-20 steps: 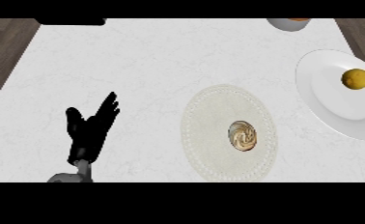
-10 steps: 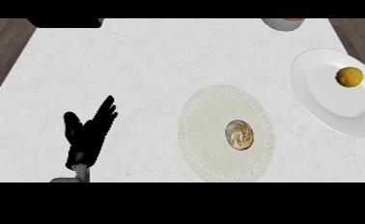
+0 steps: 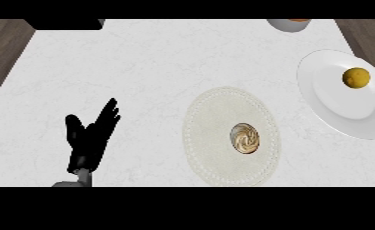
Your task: Pick the lemon from the placemat and place it in the plate
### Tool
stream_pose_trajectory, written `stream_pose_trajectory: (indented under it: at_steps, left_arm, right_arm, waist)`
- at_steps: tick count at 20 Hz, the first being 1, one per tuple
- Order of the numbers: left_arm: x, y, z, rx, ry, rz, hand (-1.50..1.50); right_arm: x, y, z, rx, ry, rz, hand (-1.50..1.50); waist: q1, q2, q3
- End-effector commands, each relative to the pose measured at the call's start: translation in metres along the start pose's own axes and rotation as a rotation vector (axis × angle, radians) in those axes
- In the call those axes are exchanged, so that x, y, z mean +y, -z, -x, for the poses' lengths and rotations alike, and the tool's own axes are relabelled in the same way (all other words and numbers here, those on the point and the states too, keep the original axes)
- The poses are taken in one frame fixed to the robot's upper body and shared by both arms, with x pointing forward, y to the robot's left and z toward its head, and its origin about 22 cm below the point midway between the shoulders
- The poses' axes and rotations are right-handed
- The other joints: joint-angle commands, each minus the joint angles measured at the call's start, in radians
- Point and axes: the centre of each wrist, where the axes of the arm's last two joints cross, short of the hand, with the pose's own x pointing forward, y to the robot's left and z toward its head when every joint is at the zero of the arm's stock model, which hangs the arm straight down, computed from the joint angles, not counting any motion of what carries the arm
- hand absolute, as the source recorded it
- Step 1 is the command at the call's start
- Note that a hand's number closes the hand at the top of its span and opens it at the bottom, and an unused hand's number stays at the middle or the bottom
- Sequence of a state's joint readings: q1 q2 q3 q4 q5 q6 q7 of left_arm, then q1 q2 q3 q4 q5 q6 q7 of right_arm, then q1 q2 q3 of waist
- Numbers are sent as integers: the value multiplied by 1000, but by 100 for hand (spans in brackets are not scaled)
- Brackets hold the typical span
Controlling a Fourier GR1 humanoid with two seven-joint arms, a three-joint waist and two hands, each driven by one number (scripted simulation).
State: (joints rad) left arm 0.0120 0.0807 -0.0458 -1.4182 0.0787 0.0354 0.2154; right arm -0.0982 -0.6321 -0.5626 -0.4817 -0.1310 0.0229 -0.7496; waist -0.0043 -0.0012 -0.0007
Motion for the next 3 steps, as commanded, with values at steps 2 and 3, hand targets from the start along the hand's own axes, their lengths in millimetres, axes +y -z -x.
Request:
stream_pose_trajectory:
  at_steps: [2, 3]
  left_arm:
    - [-4, 7, 8, 4, 0, -8, 0]
    - [4, 0, 2, -14, 1, 4, 0]
  right_arm:
    - [12, -19, -7, 22, -2, -3, -150]
    - [30, -30, 7, 10, -23, -13, -150]
  waist:
    - [-4, -1, -1]
    - [1, 0, 0]
